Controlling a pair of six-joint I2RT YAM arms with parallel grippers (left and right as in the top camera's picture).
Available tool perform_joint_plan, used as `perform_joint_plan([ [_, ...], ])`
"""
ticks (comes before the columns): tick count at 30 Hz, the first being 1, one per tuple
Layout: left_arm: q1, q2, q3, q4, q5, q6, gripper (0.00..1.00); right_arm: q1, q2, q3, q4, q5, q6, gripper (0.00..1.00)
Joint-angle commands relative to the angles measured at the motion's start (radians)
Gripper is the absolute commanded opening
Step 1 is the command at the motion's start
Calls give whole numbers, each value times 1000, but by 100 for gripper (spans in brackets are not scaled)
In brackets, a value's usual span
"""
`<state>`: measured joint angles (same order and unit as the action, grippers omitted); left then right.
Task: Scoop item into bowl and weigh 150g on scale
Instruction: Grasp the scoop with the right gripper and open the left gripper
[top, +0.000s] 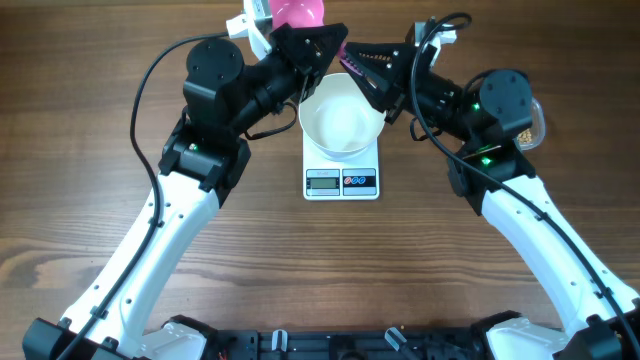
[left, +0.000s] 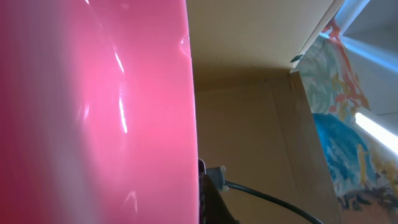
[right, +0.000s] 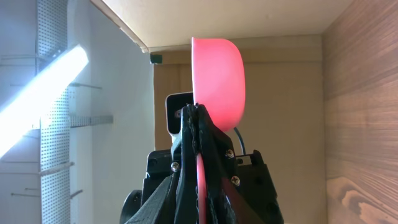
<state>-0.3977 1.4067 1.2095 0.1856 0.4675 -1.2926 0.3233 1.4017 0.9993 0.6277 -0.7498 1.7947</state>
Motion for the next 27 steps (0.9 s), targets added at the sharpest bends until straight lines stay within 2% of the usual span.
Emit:
perform_joint_plan([
  [1, -6, 2, 8, 3, -16, -29, 4, 5, -6, 11, 3, 21, 16, 23],
  [16, -31, 2, 8, 3, -28, -32, 4, 5, -6, 11, 3, 21, 24, 19],
  [27, -31, 2, 8, 4, -42, -32, 4, 5, -6, 11, 2, 20, 38, 11],
])
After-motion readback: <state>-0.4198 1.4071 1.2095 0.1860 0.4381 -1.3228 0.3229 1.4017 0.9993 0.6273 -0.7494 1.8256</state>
